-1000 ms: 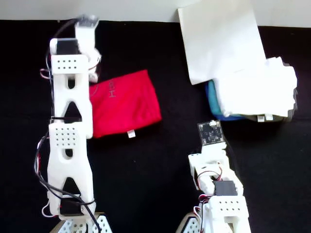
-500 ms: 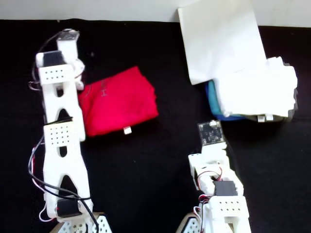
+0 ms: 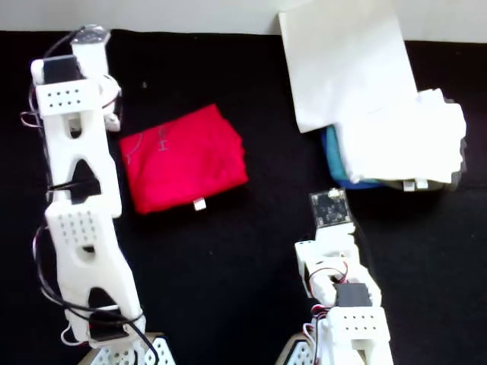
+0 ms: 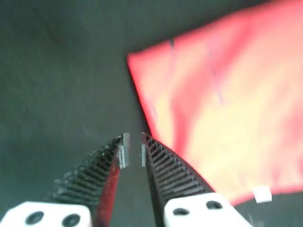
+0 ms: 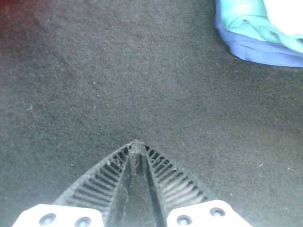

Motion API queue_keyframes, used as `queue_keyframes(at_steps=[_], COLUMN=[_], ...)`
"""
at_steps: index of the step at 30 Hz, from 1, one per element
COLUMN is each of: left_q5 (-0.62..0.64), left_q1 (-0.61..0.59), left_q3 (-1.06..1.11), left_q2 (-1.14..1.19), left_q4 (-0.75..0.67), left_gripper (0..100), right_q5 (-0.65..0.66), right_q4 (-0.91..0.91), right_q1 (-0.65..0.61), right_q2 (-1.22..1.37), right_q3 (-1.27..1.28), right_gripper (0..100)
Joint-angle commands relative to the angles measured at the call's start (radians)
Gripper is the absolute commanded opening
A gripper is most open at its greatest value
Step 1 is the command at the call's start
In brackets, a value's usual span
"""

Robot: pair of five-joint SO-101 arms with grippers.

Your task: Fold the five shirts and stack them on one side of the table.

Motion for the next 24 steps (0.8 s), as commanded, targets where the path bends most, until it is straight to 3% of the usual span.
queue_keyframes(at_steps=[1, 8, 14, 18, 22, 24], left_q5=[0.005, 0.006, 0.005, 0.011, 0.011, 0.011], left_q1=[0.12, 0.202, 0.2, 0.205, 0.196, 0.183], left_q3=[0.499, 1.155, 1.415, 1.452, 1.423, 1.394], left_q2=[-0.303, -0.581, -0.665, -0.699, -0.832, -0.937], left_q4=[-0.021, -0.419, -0.647, -0.664, -0.557, -0.496], left_gripper=[6, 6, 6, 6, 6, 6], right_q5=[-0.009, -0.009, -0.009, -0.009, -0.005, 0.011], right_q4=[-0.016, -0.016, -0.015, -0.015, 0.001, 0.104], right_q1=[0.008, 0.008, 0.008, 0.008, 0.008, 0.007], right_q2=[-0.016, -0.016, -0.016, -0.016, -0.013, -0.013], right_q3=[0.059, 0.059, 0.059, 0.059, 0.047, -0.036], right_gripper=[0.8, 0.8, 0.8, 0.8, 1.2, 1.2])
